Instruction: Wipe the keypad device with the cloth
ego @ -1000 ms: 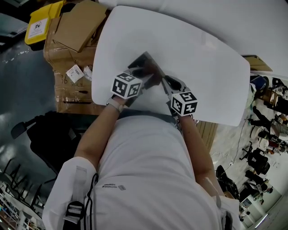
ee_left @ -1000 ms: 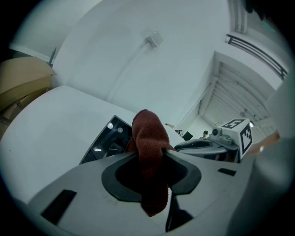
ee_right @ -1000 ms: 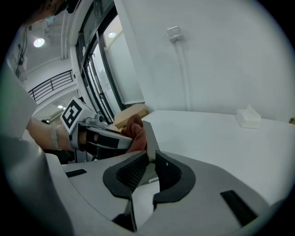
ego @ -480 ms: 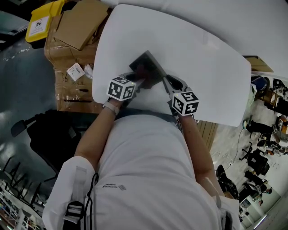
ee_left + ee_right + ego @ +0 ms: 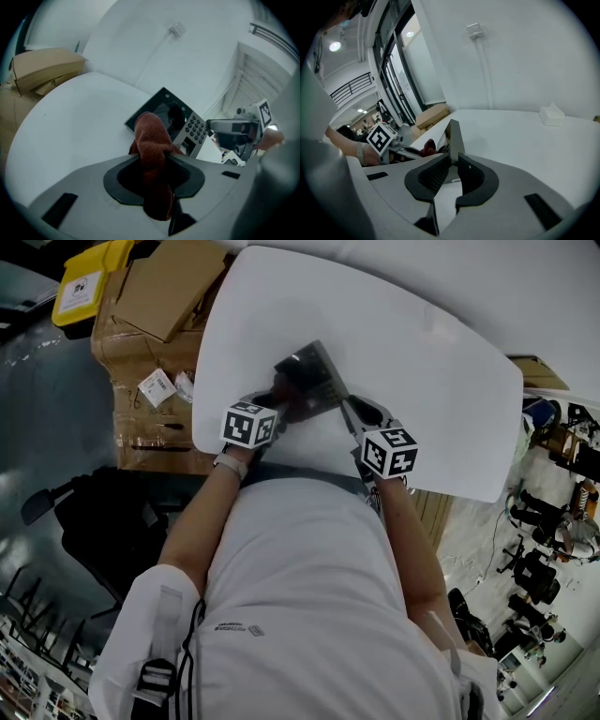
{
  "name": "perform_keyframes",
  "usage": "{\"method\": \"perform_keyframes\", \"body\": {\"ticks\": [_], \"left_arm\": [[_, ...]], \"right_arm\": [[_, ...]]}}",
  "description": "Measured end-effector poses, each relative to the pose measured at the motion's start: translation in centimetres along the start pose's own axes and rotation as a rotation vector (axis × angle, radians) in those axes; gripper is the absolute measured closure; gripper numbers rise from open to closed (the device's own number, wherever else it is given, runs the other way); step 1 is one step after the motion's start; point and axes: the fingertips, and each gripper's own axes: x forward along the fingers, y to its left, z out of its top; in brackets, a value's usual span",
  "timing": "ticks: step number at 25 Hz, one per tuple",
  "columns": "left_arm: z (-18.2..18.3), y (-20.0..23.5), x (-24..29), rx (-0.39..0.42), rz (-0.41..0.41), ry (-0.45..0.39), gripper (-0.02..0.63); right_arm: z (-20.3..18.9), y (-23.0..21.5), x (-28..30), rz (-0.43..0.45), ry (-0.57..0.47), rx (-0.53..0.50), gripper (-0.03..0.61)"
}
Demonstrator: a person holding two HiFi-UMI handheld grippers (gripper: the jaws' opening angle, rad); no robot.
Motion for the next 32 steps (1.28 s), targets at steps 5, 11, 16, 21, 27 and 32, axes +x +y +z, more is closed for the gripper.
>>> {"method": "perform_keyframes", "body": {"ticks": [5, 11, 16, 21, 27, 32], "left_arm": [[0.7, 1.1, 0.8, 0.038, 0.031, 0.017, 0.496], [2.0, 1.7, 1.3, 0.061, 0.061, 0.004, 0.496], [2.7, 1.5, 1.1, 0.079, 0.043, 0.002, 0.495], [4.9, -2.0, -0.9, 0.058, -0.093, -0.083, 0.495], [7.9, -9.0, -1.6, 0.007, -0.374, -0.148, 0.495], [8.1, -10.8, 0.1, 0.079, -0.406, -0.119, 0.495]], "right_arm": [[-0.5, 0.0, -0.1, 0.000, 0.008, 0.028, 0.511], [-1.1, 0.8, -0.5, 0.014, 0.026, 0.054, 0.511], [-1.3, 1.0, -0.6, 0.036, 0.003, 0.063, 0.511], [-1.1, 0.9, -0.8, 0.050, -0.019, 0.037, 0.511], [-0.9, 1.2, -1.1, 0.029, -0.012, -0.048, 0.511], [-1.3, 1.1, -0.9, 0.023, 0.021, -0.089, 0.511]]}}
